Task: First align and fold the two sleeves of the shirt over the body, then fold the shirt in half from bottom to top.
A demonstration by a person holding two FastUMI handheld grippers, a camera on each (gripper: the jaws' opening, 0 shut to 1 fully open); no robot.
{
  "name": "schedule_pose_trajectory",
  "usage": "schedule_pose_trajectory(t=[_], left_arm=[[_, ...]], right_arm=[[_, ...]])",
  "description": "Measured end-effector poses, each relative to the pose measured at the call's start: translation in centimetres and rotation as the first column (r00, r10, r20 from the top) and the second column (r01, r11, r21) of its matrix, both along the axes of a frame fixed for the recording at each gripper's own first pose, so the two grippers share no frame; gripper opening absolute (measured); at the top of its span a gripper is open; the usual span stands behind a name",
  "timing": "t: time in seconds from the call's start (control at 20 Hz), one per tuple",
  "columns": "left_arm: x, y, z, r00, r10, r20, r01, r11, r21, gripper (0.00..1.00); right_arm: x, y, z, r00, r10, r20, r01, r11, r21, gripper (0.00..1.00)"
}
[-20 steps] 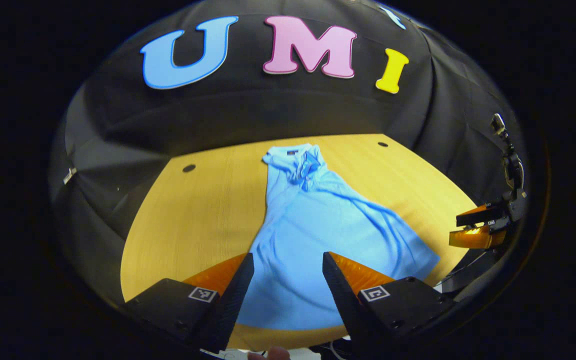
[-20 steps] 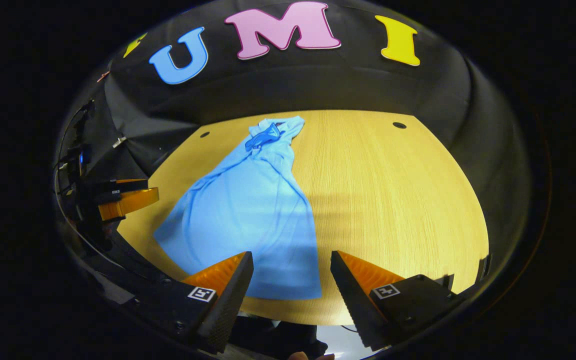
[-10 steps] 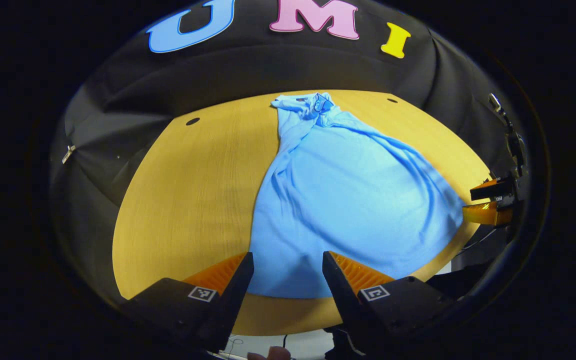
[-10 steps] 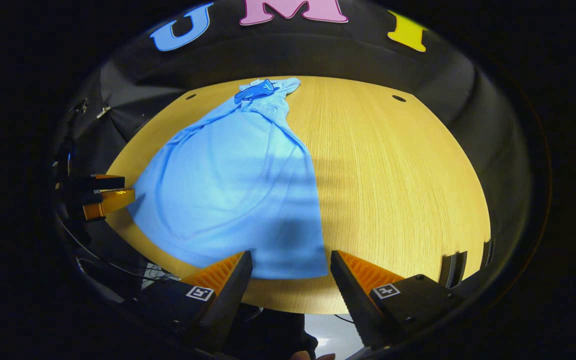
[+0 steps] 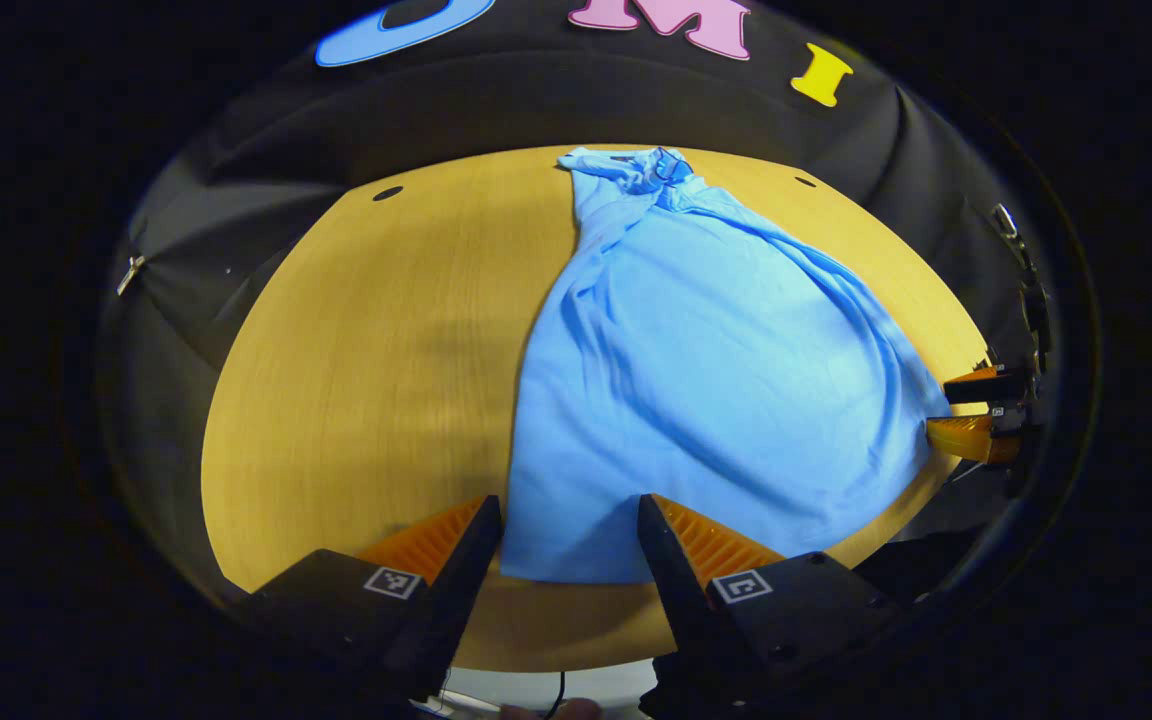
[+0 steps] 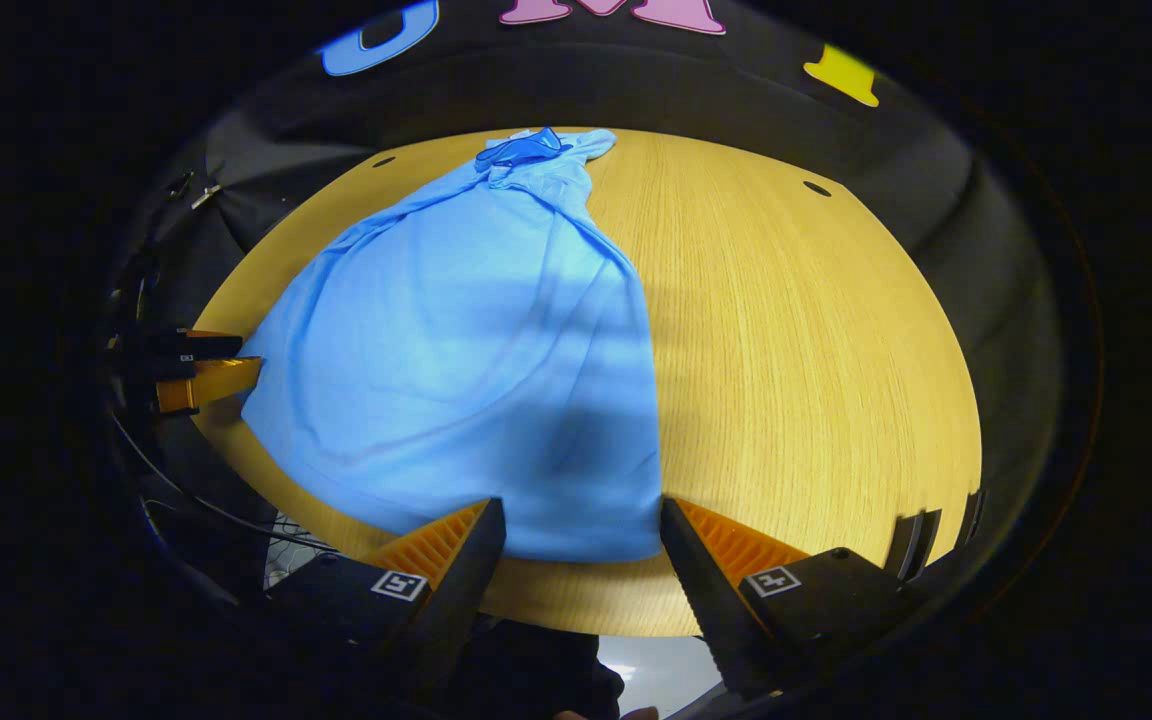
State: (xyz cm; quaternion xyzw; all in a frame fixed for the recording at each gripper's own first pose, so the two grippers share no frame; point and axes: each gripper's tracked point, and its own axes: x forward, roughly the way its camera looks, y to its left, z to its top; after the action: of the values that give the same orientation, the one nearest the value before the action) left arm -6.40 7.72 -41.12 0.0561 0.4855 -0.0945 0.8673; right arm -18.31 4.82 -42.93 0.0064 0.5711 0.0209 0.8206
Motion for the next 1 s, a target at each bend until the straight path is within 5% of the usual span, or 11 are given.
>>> schedule_pose_trajectory(t=[0.1,0.3,0.35,0.4,0.45,0.55,1.0], left_arm=[[-0.2,-1.1,0.4,1.0,-0.009,0.001,0.009,1.0,-0.013,0.75],[-0.4,-3.0,0.2,1.0,-0.029,0.006,0.029,0.999,-0.036,0.2],[-0.5,-3.5,0.3,1.0,-0.019,0.001,0.019,0.998,-0.064,0.21],[-0.6,-4.2,0.4,1.0,-0.009,-0.013,0.007,0.995,-0.103,0.1],[-0.9,-4.7,0.5,1.0,0.001,-0.021,-0.004,0.991,-0.135,0.07],[-0.8,-5.1,0.6,1.0,0.026,-0.013,-0.027,0.988,-0.153,0.07],[-1.0,-5.9,1.8,0.993,0.114,0.022,-0.107,0.975,-0.196,0.06]], right_arm=[[0.5,0.6,-0.2,1.0,0.019,0.003,-0.019,1.0,0.013,0.96],[0.7,2.3,-0.2,0.999,0.053,0.009,-0.053,0.998,0.04,0.52],[0.8,2.7,-0.2,0.999,0.051,0.009,-0.052,0.997,0.053,0.38],[1.0,2.9,-0.2,0.999,0.039,0.013,-0.04,0.997,0.058,0.26],[1.1,3.2,-0.2,0.999,0.032,0.01,-0.033,0.997,0.072,0.13],[1.5,3.5,-0.4,1.0,0.012,0.017,-0.013,0.994,0.11,0.06],[3.7,4.0,2.3,0.982,-0.115,0.148,0.078,0.968,0.239,0.05]])
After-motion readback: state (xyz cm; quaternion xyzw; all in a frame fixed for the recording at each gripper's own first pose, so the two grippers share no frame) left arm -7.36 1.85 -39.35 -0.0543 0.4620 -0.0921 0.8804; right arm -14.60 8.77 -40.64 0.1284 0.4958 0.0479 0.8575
